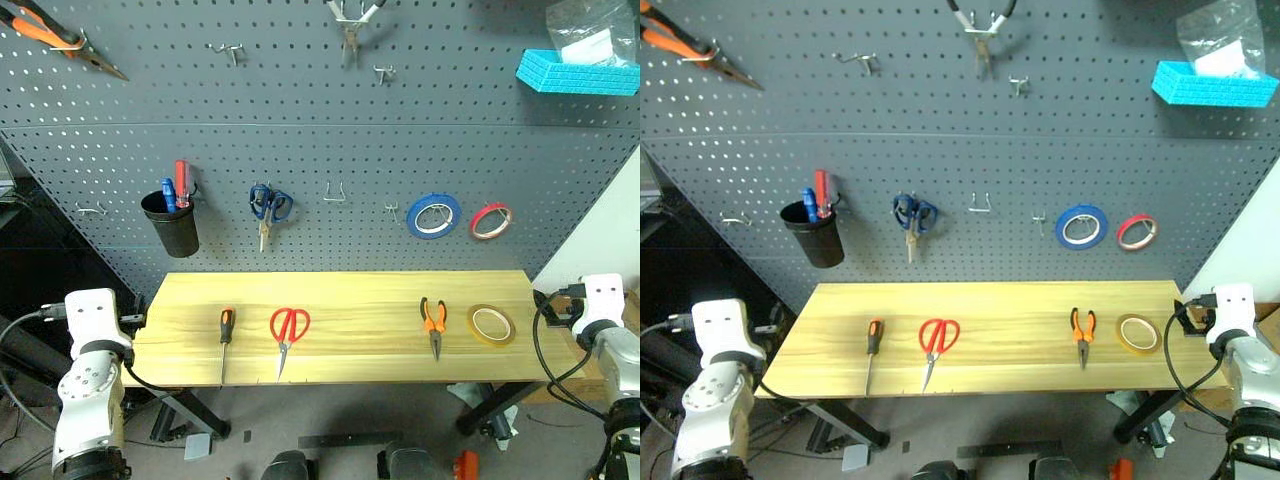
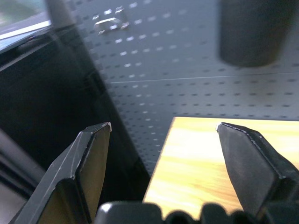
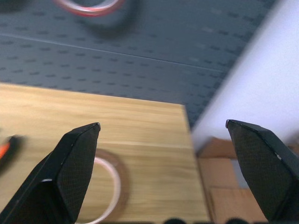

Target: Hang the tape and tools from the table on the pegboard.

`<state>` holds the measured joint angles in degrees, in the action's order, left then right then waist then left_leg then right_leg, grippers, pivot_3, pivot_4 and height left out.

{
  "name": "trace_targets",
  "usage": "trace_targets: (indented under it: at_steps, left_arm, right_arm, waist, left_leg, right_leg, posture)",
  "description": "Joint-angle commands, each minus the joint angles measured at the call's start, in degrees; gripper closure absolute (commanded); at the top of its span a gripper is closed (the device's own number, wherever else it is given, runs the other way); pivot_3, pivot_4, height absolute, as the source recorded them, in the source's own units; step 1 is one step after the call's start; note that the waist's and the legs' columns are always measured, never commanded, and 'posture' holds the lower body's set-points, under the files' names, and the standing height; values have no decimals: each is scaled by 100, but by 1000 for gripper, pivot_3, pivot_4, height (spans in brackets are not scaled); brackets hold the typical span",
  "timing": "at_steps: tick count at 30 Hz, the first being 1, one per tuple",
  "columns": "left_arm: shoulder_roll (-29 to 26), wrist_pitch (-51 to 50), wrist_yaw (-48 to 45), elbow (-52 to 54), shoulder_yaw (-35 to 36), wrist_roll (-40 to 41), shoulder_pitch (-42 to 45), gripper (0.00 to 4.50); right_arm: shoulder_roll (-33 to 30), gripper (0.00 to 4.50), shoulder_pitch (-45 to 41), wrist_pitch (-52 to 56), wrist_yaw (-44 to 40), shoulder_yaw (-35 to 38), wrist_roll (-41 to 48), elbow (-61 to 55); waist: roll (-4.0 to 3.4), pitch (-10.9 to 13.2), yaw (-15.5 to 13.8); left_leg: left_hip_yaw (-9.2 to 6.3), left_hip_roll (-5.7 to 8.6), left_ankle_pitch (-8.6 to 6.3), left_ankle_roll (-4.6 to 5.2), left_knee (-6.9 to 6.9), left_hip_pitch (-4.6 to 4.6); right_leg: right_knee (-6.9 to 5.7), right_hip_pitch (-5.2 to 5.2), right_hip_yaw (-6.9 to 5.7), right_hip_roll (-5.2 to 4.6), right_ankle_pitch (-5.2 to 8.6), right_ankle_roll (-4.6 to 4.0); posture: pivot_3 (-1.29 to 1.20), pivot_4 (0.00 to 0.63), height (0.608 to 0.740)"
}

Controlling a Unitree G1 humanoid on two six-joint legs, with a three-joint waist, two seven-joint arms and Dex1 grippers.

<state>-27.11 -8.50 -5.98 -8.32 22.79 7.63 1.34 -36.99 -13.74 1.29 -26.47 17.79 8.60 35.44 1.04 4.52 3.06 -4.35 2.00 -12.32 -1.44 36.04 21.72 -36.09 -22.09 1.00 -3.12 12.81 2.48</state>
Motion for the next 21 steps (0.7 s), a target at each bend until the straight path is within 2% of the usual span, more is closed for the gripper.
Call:
trace_targets:
  at_steps: [1,5,11,18,21]
  left_arm:
    - [24,-555,-447,1066,-628,44,43,623]
    - [52,-1275,-1017,1768,-1642,7,315,623]
    - [12,-2251,-1936,2505,-2840,159,888,623]
    - [23,-2392,-2879,2640,-3685,253,1554,623]
    - [-24,-2260,-3322,2701,-3877,333,1715,623]
  right_arm:
    - [38,0,124,835,-170,-71,267,-976]
    - [97,0,246,1712,-273,-316,304,-1680]
    - [14,0,-102,2509,-559,-799,159,-1689]
    - [21,0,-1050,2654,-851,-1316,-164,-482]
    - [50,0,-1462,2486,-951,-1506,-343,211]
  waist:
    - [-2,101,-10]
    - [-18,321,-4]
    - [-6,639,29]
    - [0,822,143]
    - [10,895,162]
  left_leg:
    - [0,-2,0,0,2,-5]
    - [14,-14,0,0,5,-1]
    - [33,-27,-2,5,-2,29]
    - [50,-30,-4,10,4,112]
    - [52,-29,-4,10,4,113]
  right_leg:
    - [-1,6,0,-1,0,0]
    - [0,3,3,-1,1,-1]
    - [2,-26,0,6,3,-3]
    - [-9,-114,8,7,-16,28]
    - [-8,-115,9,6,-17,29]
  posture:
    - [-72,130,740]
    - [-108,183,740]
    - [-139,235,740]
    - [-137,261,740]
    - [-125,264,740]
